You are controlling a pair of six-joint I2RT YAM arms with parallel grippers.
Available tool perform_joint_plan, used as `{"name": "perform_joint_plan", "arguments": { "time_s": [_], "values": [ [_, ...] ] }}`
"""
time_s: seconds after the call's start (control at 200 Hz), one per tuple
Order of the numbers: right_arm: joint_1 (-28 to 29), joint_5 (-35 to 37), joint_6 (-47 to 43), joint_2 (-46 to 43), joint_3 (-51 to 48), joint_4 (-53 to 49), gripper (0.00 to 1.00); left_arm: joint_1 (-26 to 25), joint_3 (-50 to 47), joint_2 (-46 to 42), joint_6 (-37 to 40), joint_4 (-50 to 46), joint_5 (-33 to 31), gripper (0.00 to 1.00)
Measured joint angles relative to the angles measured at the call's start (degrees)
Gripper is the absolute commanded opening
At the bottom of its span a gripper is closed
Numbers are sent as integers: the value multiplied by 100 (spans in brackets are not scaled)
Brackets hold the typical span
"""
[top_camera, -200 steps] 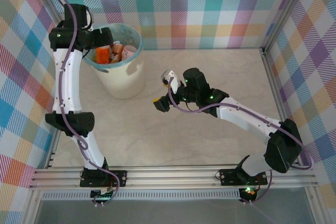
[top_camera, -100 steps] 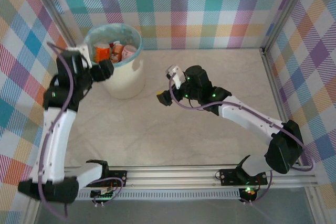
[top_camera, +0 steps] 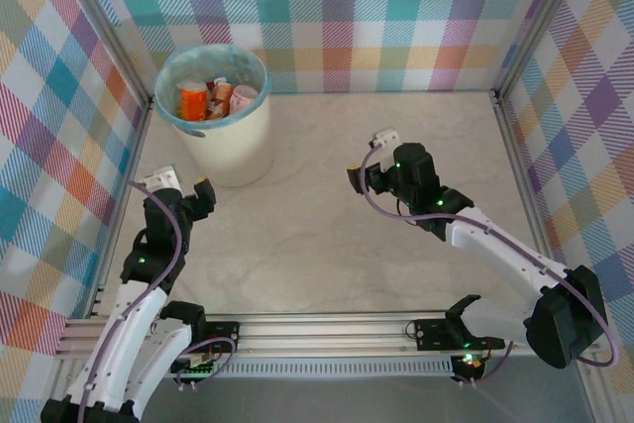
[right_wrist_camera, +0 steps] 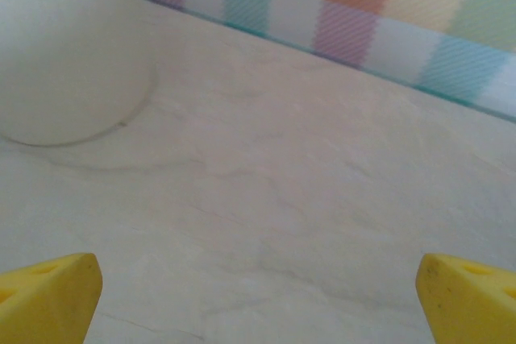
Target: Put the plastic bottles in the bin
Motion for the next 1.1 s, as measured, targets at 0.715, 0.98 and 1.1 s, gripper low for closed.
{"name": "perform_joint_plan", "arguments": {
  "time_s": [0.715, 0.98, 1.1],
  "values": [
    [-2133, -310, -697, 1449, -2599, 3740, 100, 844, -1655, 3307, 1161, 4448, 1217, 94],
    [-3091, -1519, -369, 1711, -3473, 5643, 100, 909, -1521, 3698, 1180, 5215, 2334, 95],
    [-3073, -1515, -208, 1961, -3383, 5744, 100, 909, -1480, 3797, 1180, 5425, 2592, 96]
  ]
}}
